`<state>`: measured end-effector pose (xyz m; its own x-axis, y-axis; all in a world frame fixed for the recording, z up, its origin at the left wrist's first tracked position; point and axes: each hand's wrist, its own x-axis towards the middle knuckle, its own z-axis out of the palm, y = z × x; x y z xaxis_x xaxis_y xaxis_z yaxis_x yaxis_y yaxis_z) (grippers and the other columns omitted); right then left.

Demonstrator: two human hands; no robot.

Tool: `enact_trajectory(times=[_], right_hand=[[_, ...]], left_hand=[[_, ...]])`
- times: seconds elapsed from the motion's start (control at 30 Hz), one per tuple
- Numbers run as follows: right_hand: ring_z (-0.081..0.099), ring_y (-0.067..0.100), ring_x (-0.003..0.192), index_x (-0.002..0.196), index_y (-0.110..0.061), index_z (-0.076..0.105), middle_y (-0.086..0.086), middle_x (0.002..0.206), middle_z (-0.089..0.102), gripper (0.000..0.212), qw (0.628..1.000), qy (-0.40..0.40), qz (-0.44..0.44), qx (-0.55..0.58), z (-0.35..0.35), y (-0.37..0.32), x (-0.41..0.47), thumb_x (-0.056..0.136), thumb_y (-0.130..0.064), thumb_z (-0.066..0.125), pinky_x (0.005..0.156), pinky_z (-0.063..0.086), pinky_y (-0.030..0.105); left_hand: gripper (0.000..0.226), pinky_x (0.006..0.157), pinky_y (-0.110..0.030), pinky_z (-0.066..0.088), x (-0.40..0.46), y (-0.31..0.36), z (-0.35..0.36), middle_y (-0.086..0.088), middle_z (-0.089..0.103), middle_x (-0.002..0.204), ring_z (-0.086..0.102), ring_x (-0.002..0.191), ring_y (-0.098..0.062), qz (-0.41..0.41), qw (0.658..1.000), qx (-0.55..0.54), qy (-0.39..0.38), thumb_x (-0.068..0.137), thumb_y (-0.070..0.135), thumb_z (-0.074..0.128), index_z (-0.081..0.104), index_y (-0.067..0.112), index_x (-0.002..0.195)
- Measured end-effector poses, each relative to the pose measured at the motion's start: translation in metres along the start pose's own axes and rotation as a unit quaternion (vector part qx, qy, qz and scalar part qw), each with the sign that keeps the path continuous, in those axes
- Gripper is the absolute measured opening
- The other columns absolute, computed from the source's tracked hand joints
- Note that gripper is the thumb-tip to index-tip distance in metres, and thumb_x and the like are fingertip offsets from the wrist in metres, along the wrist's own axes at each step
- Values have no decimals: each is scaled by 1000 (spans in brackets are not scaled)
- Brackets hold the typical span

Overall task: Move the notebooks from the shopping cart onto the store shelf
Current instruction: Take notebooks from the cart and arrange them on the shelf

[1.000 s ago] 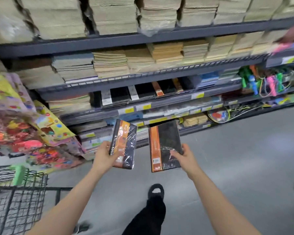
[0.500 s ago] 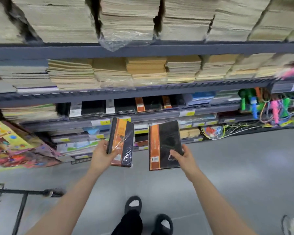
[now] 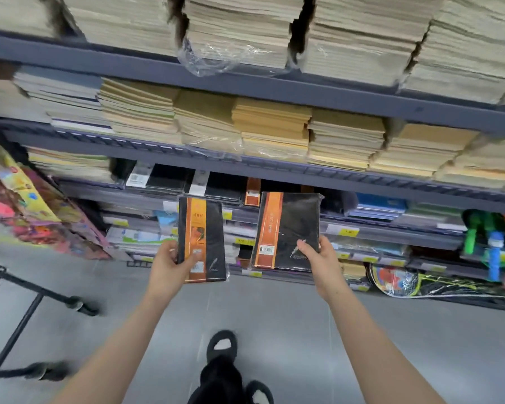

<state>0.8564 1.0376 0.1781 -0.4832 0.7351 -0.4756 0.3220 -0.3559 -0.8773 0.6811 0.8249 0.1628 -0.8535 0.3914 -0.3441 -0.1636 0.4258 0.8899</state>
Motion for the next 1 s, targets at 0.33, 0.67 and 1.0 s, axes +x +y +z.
enact_trajectory(times=[0.33,0.67,1.0], right_hand=[[47,19,123,136,-15,38,1,135,49,68,991,3,-137,-4,41,-3,116,79,-42,65,93,41,34],[55,12,103,115,-24,63,-4,108,63,56,845,136,-431,-287,42,38,167,67,-51,72,87,38,21],[53,16,101,106,-21,63,-4,102,63,47,800,214,-478,-293,47,54,176,75,-55,62,83,45,30]], left_hand=[[74,92,-29,35,108,-20,41,5,42,127,44,117,-16,113,992,-20,55,79,36,71,34,10,137],[54,87,-49,52,167,-53,62,-8,69,102,64,96,-27,298,947,-113,36,68,42,76,52,11,104],[22,76,-34,56,160,-60,75,0,72,97,68,92,-18,307,939,-154,-13,82,15,67,56,18,101]])
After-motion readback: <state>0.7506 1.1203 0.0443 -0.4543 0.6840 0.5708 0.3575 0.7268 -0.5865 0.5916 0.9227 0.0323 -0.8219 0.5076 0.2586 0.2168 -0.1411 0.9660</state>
